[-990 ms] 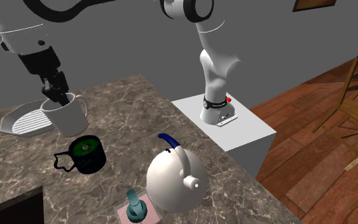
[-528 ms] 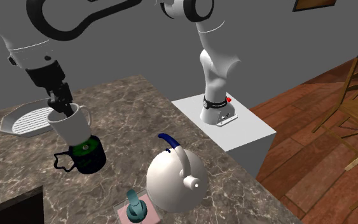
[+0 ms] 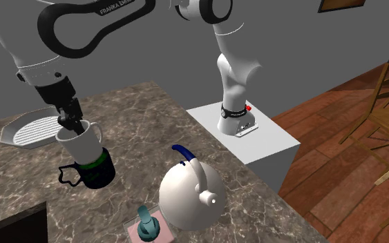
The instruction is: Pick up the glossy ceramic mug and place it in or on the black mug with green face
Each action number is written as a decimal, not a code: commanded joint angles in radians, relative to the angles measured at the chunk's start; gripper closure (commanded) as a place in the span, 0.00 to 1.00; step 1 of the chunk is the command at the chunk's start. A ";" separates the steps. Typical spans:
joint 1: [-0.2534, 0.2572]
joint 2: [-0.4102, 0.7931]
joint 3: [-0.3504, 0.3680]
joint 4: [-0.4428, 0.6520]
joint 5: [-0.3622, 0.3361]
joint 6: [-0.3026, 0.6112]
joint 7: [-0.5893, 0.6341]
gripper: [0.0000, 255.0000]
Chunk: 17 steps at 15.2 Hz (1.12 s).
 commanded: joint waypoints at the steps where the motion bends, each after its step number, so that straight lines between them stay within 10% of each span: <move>1: 0.000 0.000 0.000 0.000 0.000 0.001 0.000 1.00; 4: 0.000 0.000 0.000 0.000 0.000 0.001 0.000 1.00; 5: 0.000 0.000 0.000 0.000 0.000 0.001 0.000 0.00; 17: -0.002 0.019 -0.001 0.155 -0.003 -0.135 0.003 0.00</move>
